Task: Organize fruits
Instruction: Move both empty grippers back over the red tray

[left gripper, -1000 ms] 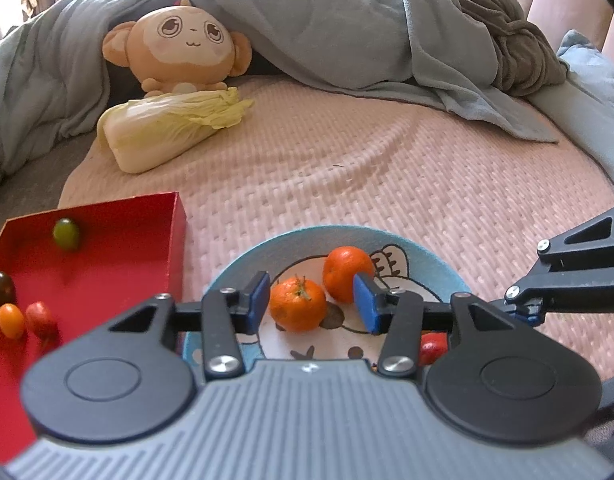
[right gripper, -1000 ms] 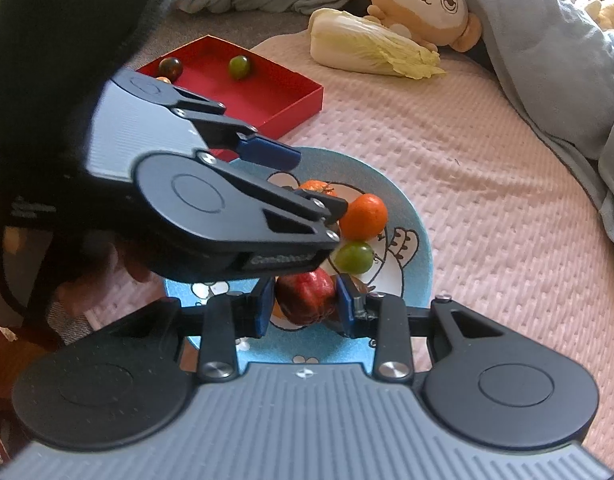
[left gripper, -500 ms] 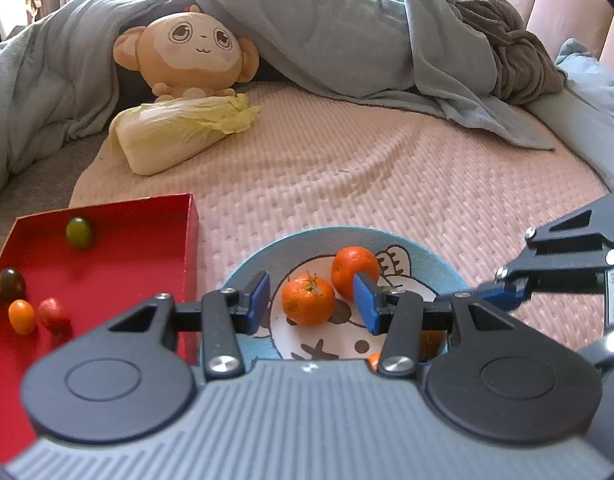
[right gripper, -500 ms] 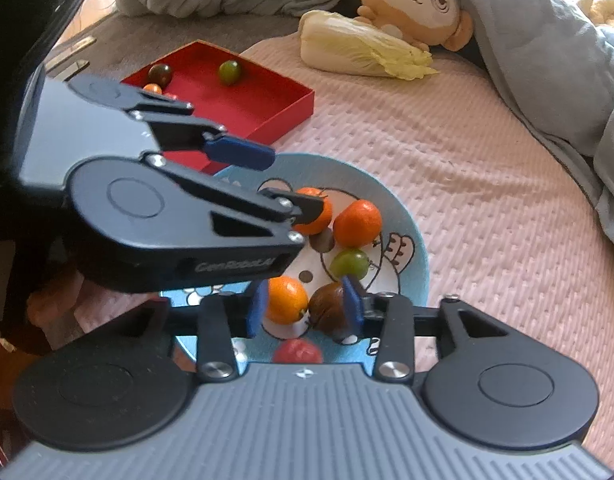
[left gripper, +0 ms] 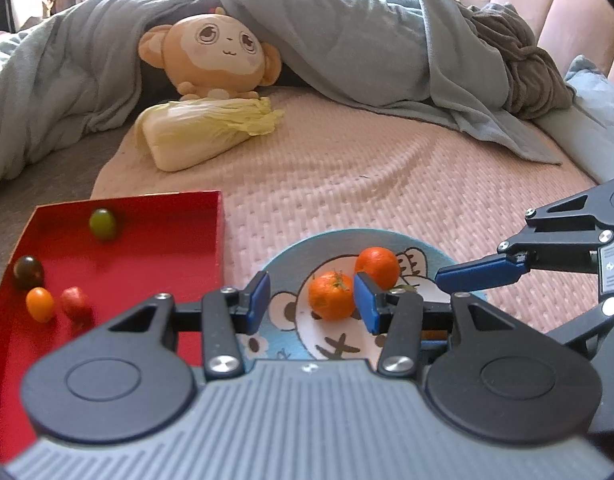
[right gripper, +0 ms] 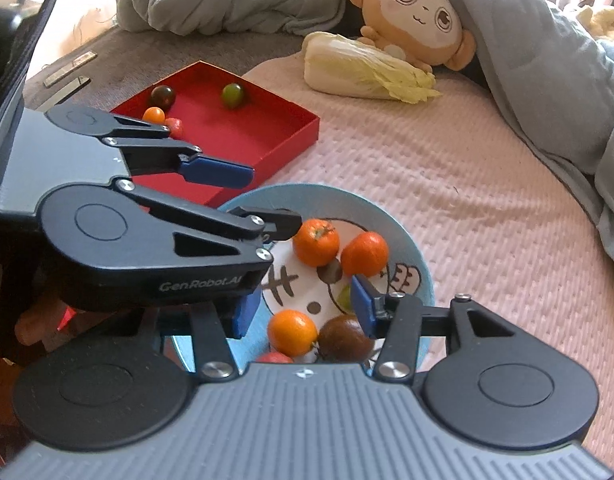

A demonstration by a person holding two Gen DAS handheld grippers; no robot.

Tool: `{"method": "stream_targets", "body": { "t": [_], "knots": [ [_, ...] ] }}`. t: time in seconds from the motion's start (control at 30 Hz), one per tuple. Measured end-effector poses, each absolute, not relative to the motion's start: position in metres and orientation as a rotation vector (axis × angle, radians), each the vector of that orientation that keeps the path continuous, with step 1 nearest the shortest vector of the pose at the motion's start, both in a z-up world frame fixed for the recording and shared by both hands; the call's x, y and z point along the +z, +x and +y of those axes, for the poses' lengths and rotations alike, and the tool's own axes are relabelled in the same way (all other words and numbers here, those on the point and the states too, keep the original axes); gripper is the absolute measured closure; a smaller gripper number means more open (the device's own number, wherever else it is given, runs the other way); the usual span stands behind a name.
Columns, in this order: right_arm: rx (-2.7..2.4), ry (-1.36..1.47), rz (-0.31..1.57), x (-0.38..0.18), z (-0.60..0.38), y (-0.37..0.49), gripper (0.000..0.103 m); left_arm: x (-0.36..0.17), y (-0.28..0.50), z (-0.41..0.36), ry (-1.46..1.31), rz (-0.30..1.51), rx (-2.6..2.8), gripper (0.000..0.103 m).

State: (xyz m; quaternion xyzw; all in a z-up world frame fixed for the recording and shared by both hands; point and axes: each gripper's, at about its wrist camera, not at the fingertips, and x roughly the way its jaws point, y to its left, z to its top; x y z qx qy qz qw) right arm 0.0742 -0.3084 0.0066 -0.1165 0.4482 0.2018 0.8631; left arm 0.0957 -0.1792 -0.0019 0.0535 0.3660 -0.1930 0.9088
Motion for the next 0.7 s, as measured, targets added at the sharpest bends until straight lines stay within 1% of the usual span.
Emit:
{"method": "stream_targets", "body": {
  "t": [0.17,0.23,0.7],
  "knots": [
    [0.437,-0.255,0.932,0.009,-0.296,0.078,0.044,0.003,0.095,-0.165,0.097,0.749,-0.377,0.054],
    [0.442,-0.258,0.928,0.01,-0.291,0.08,0.041,0.005,0.095,-0.16,0.093,0.748,-0.366,0.054],
    [0.495,-0.289,0.905,0.015,-0.248,0.093,0.04,0.012,0.098,-0.11,0.061,0.742,-0.273,0.054]
  ]
}}
